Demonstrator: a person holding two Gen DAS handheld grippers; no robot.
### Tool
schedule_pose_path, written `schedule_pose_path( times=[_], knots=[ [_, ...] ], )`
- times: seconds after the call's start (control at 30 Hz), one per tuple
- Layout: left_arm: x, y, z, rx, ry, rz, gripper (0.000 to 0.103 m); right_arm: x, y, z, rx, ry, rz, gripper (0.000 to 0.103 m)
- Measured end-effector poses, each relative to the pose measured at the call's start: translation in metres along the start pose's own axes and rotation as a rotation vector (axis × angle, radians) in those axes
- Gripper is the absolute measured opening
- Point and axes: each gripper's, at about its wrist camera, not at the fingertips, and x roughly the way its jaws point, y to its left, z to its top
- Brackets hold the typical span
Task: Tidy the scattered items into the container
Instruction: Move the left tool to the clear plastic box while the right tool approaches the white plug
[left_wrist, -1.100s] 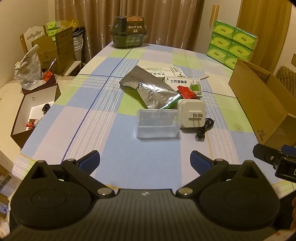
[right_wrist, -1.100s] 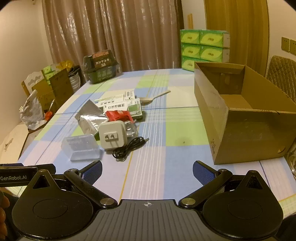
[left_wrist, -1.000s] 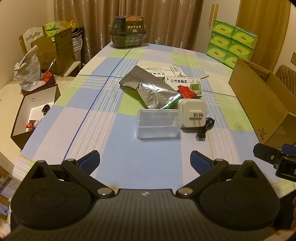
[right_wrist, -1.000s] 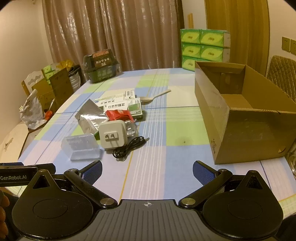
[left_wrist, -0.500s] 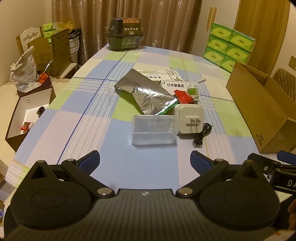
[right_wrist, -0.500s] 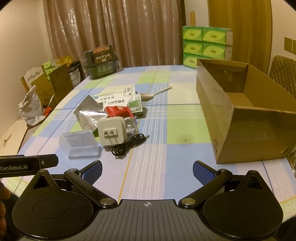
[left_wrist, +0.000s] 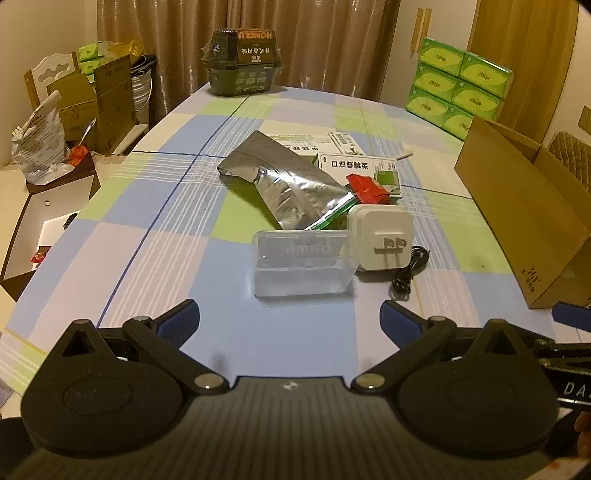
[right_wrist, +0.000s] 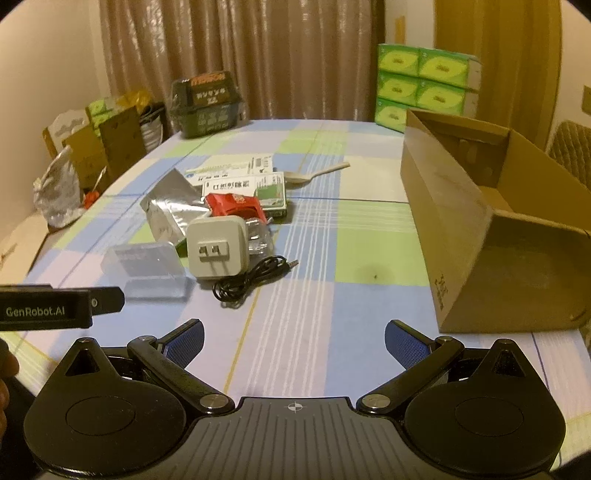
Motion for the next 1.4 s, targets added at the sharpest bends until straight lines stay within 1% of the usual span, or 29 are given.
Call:
schedule_pose_path(
  times=[0.37,0.53,1.03,1.13,1.17,1.23,1.3,1.4],
  knots=[
    [0.027,0.0,0.003,-0.009,0.03,0.014,0.102,0.03,-0.002,0.004,-0.027,0.025,0.018,0.101],
    [0.034,-0.003,0.006,0.003,0.019,0.017,0.102,0.041,-0.005,0.006,-0.037,0.025,0.039,0.101],
    [0.063,-0.015,0.016,0.018,0.001,0.014,0.102,0.065,-0.008,0.006,-0.066,0.045,0.043,0.101],
    [0.069,-0.016,0.018,0.018,-0.004,0.029,0.102,0.068,-0.008,0.005,-0.075,0.047,0.043,0.101],
    [0.07,-0.016,0.019,0.017,-0.006,0.033,0.101,0.069,-0.008,0.006,-0.077,0.048,0.043,0.101],
    [0.073,-0.014,0.021,0.016,-0.01,0.031,0.096,0.071,-0.007,0.006,-0.081,0.048,0.045,0.101],
    [0.074,-0.012,0.022,0.016,-0.013,0.025,0.088,0.074,-0.007,0.006,-0.085,0.048,0.048,0.101],
    [0.073,-0.008,0.023,0.03,-0.019,0.029,0.086,0.077,-0.004,0.007,-0.096,0.044,0.056,0.101]
  ],
)
